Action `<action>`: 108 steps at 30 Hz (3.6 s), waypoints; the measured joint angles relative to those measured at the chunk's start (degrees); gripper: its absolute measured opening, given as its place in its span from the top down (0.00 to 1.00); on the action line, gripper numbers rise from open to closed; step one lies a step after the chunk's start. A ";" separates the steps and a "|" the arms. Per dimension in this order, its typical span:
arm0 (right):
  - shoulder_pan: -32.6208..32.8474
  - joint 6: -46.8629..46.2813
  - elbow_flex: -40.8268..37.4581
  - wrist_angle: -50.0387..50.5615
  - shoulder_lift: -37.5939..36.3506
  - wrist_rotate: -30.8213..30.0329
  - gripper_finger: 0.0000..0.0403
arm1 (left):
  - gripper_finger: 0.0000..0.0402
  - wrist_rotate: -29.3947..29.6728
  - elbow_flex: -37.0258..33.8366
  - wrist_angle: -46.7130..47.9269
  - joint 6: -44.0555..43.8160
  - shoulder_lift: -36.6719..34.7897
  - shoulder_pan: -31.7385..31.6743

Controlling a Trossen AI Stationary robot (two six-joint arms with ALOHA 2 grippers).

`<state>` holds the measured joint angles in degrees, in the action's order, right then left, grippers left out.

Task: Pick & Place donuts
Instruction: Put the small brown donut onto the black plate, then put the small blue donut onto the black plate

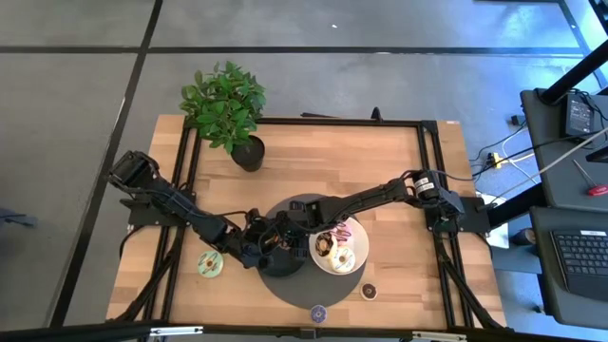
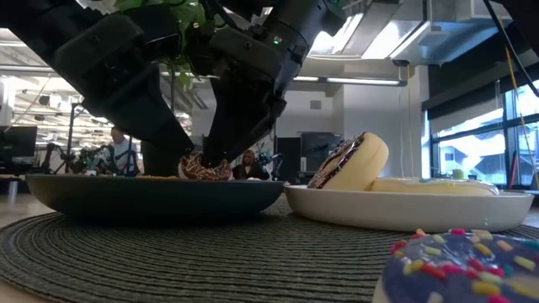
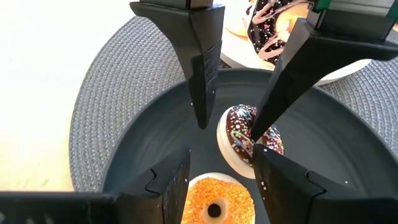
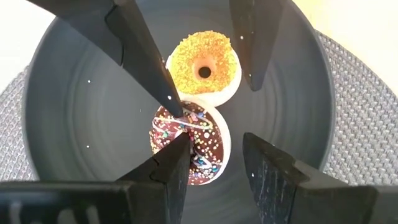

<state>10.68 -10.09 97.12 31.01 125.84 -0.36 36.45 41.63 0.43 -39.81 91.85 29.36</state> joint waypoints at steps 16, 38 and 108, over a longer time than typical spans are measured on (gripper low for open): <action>0.02 0.03 0.00 0.09 0.02 0.00 0.63 | 0.58 1.38 -0.02 -3.64 3.05 1.12 -0.17; 3.85 2.55 5.93 27.16 -6.32 2.92 0.63 | 0.58 -8.28 0.00 10.48 1.59 -17.67 4.50; 18.96 -20.48 -49.07 -18.14 -53.51 -17.96 0.63 | 0.33 -23.61 0.00 -23.39 28.55 -13.85 2.43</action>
<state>29.64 -30.57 48.05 12.86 72.34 -18.32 12.84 41.63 -22.96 -11.26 78.00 31.79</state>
